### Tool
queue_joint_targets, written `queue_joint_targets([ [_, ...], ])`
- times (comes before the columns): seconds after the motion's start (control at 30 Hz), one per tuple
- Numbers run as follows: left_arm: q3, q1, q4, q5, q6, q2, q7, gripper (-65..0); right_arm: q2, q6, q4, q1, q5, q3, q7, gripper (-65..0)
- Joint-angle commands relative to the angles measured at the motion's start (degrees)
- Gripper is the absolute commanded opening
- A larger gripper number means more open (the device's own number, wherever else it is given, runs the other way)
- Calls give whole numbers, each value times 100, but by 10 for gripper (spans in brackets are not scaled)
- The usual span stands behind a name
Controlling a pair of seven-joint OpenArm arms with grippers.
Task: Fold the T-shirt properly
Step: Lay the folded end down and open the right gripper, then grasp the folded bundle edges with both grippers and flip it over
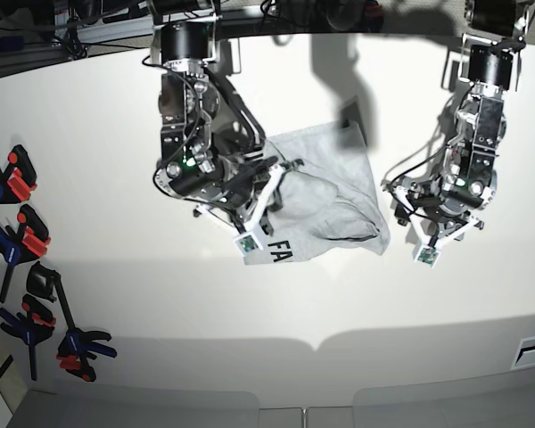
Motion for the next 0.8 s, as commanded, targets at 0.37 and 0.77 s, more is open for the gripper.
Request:
queue_joint_targets([
  [0.37, -31, -142, 107, 79, 46, -52, -201, -329, -403, 717, 103, 111, 992, -1679, -721, -650],
  [0.77, -31, -142, 107, 76, 48, -52, -201, -329, -267, 695, 103, 114, 1268, -2330, -1091, -632],
])
